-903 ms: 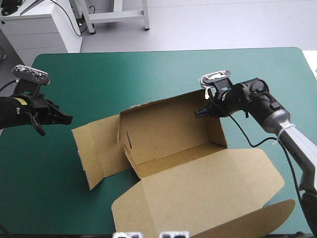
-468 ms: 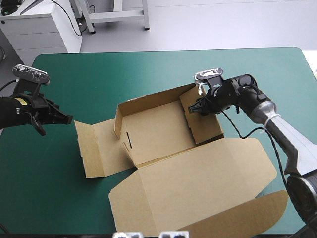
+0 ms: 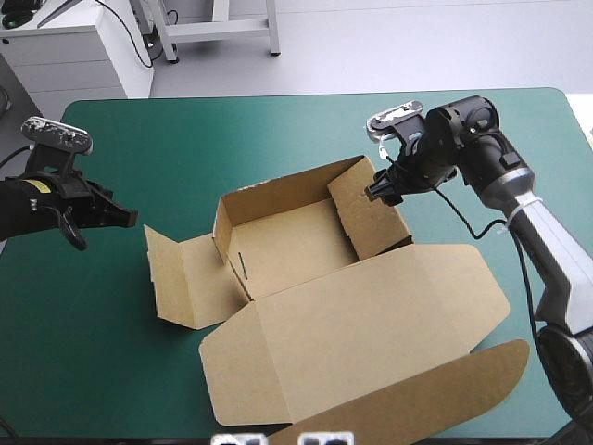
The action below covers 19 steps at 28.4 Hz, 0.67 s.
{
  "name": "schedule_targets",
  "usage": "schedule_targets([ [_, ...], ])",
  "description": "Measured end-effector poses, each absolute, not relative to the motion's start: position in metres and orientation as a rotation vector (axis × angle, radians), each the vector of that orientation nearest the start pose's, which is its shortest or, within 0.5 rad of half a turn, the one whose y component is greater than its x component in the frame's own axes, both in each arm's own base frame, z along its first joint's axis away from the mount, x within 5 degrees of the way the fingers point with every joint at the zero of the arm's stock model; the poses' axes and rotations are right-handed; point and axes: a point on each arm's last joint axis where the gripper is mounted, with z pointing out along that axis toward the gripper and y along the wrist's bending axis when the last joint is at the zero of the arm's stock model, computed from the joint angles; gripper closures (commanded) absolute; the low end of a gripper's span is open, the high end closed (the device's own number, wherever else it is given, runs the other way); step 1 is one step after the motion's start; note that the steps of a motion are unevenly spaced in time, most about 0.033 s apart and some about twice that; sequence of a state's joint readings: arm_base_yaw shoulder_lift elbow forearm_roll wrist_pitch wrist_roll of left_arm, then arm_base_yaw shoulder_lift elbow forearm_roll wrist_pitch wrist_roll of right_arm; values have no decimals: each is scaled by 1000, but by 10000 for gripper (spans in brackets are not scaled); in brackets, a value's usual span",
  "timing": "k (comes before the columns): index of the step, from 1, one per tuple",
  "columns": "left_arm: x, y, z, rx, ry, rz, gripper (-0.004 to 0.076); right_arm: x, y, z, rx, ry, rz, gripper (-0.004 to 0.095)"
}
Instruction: Fold the box
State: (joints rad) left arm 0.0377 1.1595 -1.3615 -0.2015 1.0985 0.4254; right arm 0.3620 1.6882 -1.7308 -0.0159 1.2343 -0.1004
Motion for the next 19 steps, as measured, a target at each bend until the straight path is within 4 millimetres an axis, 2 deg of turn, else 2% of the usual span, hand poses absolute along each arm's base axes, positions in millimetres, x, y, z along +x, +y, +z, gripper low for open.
schedule_targets([
  [5, 219, -9, 426, 429, 2313, -44, 733, 341, 129, 362, -625, 2635, 77, 217],
  [10, 219, -9, 425, 430, 2318, -49, 733, 357, 135, 336, -642, 2704, 66, 223],
  [11, 219, -9, 425, 430, 2318, -49, 733, 360, 136, 330, -645, 2718, 64, 241],
  [12, 219, -9, 425, 431, 2319, -49, 733, 367, 139, 315, -661, 2753, 56, 251],
  [15, 219, -9, 425, 431, 2320, -49, 733, 375, 144, 295, -672, 2802, 73, 306],
  [19, 219, -9, 425, 431, 2321, -50, 733, 383, 148, 273, -681, 2852, 90, 450],
])
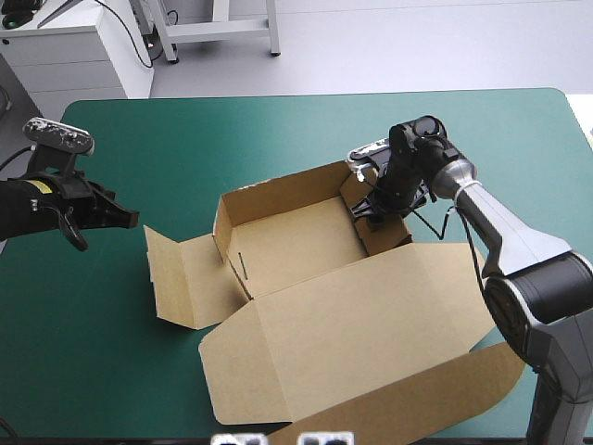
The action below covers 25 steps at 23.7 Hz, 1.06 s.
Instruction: Fold the box
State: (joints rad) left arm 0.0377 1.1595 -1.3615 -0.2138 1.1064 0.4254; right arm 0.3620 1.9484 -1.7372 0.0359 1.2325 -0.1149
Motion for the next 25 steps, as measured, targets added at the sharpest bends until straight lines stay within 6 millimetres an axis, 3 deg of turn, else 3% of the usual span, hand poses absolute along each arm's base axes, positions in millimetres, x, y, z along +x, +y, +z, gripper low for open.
schedule_targets([
  [1, 219, -9, 425, 431, 2321, -50, 733, 385, 149, 268, -684, 2863, 90, 492],
  [2, 219, -9, 425, 431, 2321, -50, 733, 386, 150, 265, -685, 2869, 91, 624],
  [5, 219, -9, 425, 431, 2321, -50, 733, 387, 151, 260, -688, 2882, 94, 886],
  [6, 219, -9, 425, 431, 2321, -50, 733, 387, 151, 260, -690, 2880, 85, 923],
  [11, 218, -9, 425, 427, 2325, -53, 733, 388, 150, 260, -679, 2876, 88, 928],
  [15, 219, -9, 426, 378, 2319, -68, 733, 385, 147, 272, -656, 2853, 116, 928],
  [18, 221, -8, 428, 344, 2298, -68, 733, 381, 133, 294, -601, 2812, 161, 928],
  [25, 223, 0, 428, 284, 2299, 39, 733, 356, 71, 369, -419, 2634, 282, 928],
])
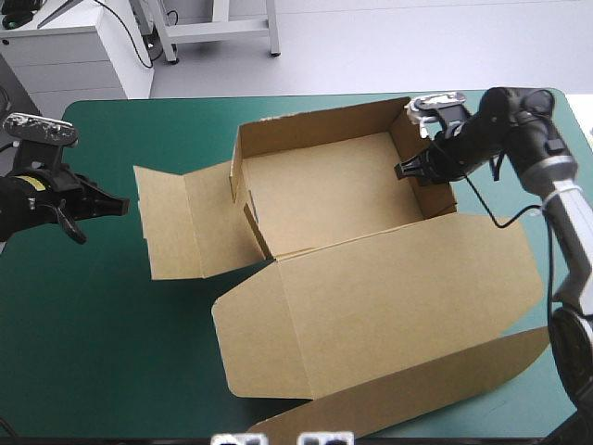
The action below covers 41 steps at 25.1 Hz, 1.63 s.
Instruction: Fold the box
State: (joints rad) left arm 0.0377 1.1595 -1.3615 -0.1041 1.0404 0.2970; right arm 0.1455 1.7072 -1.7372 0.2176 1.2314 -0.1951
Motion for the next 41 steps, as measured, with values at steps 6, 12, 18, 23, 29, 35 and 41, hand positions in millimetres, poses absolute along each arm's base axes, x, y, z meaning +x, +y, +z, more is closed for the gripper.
schedule_targets([
  [6, 223, 12, 428, 198, 2317, 186, 733, 326, 43, 412, -372, 2512, 302, 928],
  [12, 235, 14, 416, 170, 2367, 182, 733, 299, 40, 440, -391, 2418, 289, 928],
  [18, 274, 0, 348, 82, 2420, -99, 733, 291, 39, 446, -392, 2397, 287, 928],
  [23, 284, -23, 323, 101, 2370, -448, 733, 291, 39, 446, -387, 2398, 289, 928],
  [29, 281, -53, 341, 268, 2143, -896, 733, 291, 39, 446, -386, 2399, 288, 928],
  [35, 272, -68, 363, 338, 1937, -1221, 733, 291, 39, 446, -368, 2403, 295, 927],
  [41, 267, -73, 375, 345, 1821, -1387, 733, 292, 39, 446, -335, 2407, 308, 925],
])
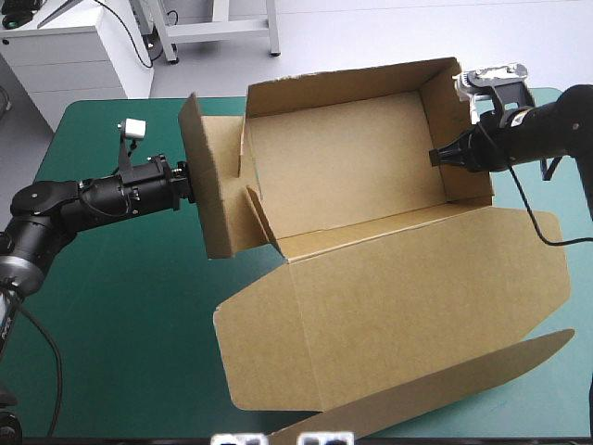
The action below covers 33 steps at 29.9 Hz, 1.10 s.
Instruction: Fold the box
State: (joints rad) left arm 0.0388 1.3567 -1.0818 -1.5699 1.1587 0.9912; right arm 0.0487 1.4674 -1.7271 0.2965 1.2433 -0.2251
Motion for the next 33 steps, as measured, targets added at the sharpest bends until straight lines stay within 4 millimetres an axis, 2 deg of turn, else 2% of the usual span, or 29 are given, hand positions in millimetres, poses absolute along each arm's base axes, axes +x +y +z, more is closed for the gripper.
schedule_targets([
  [9, 266, -74, 390, 367, 1748, -1432, 732, 293, 42, 448, -303, 2386, 316, 925],
  [16, 266, -74, 402, 398, 1713, -1419, 730, 295, 59, 450, -305, 2340, 296, 924],
  [19, 266, -74, 403, 398, 1711, -1419, 700, 295, 63, 451, -297, 2328, 281, 924],
  [24, 266, -74, 403, 398, 1710, -1420, 568, 296, 63, 452, -280, 2314, 273, 924],
  [26, 266, -74, 403, 398, 1710, -1420, 491, 297, 63, 452, -272, 2314, 275, 924],
  [30, 266, -74, 403, 398, 1710, -1420, 276, 297, 63, 452, -263, 2315, 278, 924],
  [33, 266, -74, 403, 398, 1708, -1422, 192, 297, 63, 452, -252, 2311, 280, 924],
])
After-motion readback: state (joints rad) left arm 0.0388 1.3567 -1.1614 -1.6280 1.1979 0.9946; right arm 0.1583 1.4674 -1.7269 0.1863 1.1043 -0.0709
